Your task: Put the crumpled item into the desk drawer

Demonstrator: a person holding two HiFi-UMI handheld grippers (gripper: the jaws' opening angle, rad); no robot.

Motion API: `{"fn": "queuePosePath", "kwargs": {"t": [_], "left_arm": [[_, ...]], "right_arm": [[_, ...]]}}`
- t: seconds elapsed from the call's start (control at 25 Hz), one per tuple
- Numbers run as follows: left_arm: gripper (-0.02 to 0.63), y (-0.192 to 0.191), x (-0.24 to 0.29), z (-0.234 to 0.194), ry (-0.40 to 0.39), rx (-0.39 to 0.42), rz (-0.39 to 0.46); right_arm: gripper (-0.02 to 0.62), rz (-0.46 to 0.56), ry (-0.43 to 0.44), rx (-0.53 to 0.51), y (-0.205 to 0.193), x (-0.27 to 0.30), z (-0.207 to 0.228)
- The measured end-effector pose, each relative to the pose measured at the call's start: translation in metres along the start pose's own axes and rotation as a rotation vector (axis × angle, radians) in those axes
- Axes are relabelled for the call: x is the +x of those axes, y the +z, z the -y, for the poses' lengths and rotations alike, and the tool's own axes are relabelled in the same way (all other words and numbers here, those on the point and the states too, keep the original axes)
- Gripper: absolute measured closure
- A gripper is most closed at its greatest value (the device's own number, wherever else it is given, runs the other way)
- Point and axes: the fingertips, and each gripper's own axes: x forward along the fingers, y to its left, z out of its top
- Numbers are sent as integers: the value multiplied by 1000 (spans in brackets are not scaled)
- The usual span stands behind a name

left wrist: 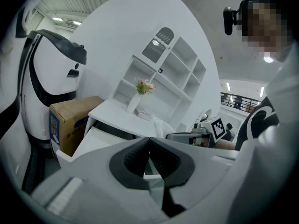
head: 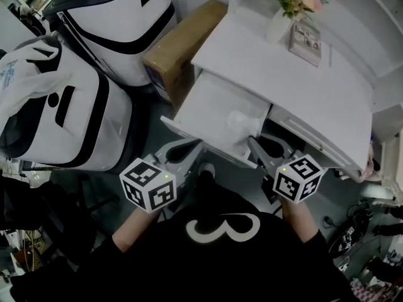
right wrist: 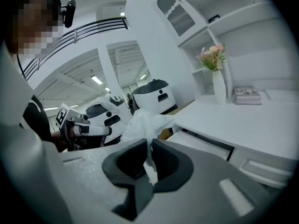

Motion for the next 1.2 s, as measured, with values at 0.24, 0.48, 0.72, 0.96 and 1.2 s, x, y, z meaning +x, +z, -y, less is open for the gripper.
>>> {"fn": "queuePosePath", "kwargs": {"t": [0.24,0.48,0.72,0.96,1.2], "left_arm": [[598,20,36,-46,8,-3,-32],[598,31,72,-80,-5,11,-73],[598,35,101,-95,-4,13,-126],[598,35,121,-113,12,4,-181],[598,32,137,-127,7,12,-223]], "right_arm": [[554,-58,-9,-7,9,50,40],[554,-110,-36,-10,9,88,74],[554,-179,-60,17,-8,110,106],[554,-266,-84,13,-35,132,130],[552,-318,-119,38,-60,153,152]]}}
